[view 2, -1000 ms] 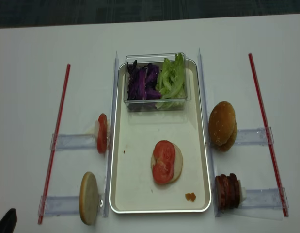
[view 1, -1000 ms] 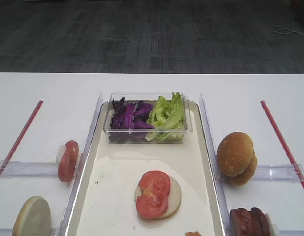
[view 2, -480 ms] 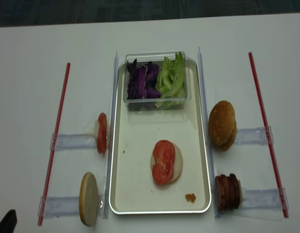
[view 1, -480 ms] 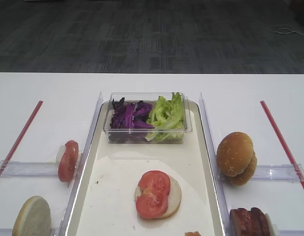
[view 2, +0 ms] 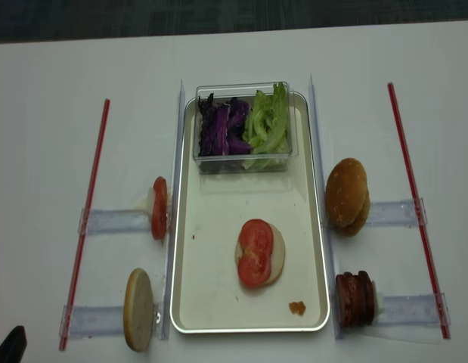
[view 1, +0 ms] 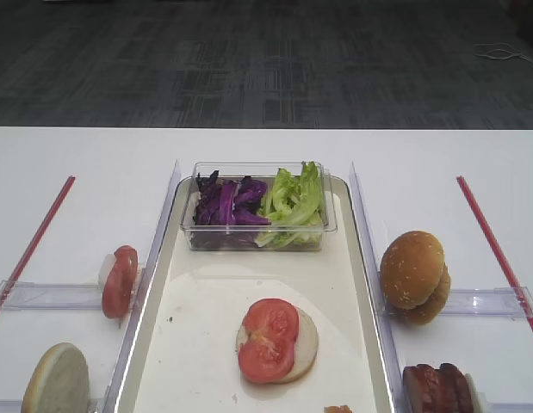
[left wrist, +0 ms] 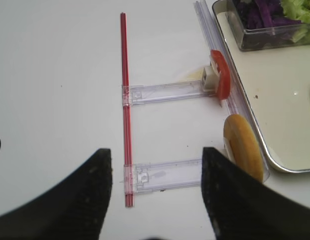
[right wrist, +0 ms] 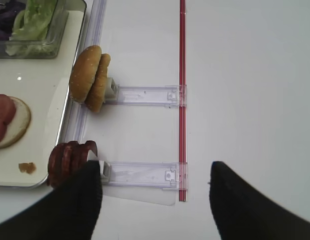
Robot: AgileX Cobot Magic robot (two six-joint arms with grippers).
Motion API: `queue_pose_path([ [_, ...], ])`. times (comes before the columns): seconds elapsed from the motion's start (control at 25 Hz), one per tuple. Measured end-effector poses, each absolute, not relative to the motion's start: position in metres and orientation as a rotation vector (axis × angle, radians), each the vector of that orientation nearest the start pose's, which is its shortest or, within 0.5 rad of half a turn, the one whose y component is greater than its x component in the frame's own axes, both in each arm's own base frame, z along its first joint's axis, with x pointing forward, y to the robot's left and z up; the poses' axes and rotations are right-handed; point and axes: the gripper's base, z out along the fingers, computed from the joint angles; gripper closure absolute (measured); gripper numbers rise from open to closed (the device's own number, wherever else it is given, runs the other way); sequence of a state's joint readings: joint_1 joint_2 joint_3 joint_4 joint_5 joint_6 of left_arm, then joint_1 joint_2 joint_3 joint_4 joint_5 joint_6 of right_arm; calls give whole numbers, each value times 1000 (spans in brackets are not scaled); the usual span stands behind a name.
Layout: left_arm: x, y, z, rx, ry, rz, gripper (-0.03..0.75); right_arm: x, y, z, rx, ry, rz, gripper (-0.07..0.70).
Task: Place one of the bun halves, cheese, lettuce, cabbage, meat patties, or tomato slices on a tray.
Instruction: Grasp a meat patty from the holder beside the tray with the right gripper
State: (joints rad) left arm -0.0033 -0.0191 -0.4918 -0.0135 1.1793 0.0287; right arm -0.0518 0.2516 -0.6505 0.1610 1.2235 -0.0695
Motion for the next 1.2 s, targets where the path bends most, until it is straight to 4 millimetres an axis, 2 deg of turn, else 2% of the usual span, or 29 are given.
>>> queue_pose_path([
  [0.16, -12, -1, 266, 36, 2150, -2, 306, 20, 13, 312, -24, 2318, 146, 162],
  [0.4, -12, -1, 266, 36, 2150, -2, 306, 29, 13, 310, -26, 2391, 158, 162],
  [1.2, -12, -1, 266, 36, 2150, -2, 306, 83, 15, 295, -19, 2699, 229, 162],
])
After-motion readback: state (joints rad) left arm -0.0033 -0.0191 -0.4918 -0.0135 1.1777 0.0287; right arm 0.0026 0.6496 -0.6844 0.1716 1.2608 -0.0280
